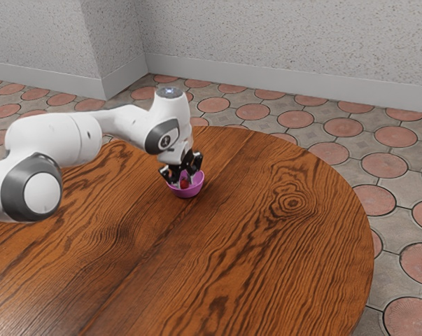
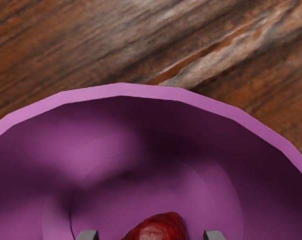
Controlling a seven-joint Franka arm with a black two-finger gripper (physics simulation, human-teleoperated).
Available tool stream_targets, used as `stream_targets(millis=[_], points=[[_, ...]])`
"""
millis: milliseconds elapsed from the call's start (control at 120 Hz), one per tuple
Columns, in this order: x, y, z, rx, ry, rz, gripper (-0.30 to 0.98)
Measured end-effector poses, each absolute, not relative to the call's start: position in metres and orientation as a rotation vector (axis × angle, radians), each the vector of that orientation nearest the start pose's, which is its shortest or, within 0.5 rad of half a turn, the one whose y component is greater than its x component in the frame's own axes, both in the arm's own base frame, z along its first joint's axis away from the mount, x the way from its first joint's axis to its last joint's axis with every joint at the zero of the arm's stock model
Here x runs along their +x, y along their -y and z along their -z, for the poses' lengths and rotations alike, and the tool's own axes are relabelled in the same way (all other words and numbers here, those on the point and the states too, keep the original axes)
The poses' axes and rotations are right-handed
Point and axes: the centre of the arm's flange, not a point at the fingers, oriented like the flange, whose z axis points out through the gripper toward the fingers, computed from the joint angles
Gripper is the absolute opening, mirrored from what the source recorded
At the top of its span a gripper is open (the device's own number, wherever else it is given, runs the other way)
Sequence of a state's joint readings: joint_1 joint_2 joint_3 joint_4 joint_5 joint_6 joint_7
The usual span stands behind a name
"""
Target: Take strawberry from the bowl
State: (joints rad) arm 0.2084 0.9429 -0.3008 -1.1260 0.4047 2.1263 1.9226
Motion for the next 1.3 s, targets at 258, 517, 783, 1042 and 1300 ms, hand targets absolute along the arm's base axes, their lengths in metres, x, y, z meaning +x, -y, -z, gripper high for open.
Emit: stream_targets(millis=[258,517,783,1042,1300], points=[[0.777,-0.02,-0.282,-1.479,-2.581,-0.037,0.09],[0.742,0.076,-0.389,-1.351,-2.616,0.065,0.01],[0.711,0.225,-0.359,-1.191,-2.781,0.124,-0.02],[0.715,0.231,-0.309,-1.24,-2.799,0.128,0.08],[0.716,0.211,-0.335,-1.348,-2.724,0.129,0.5]])
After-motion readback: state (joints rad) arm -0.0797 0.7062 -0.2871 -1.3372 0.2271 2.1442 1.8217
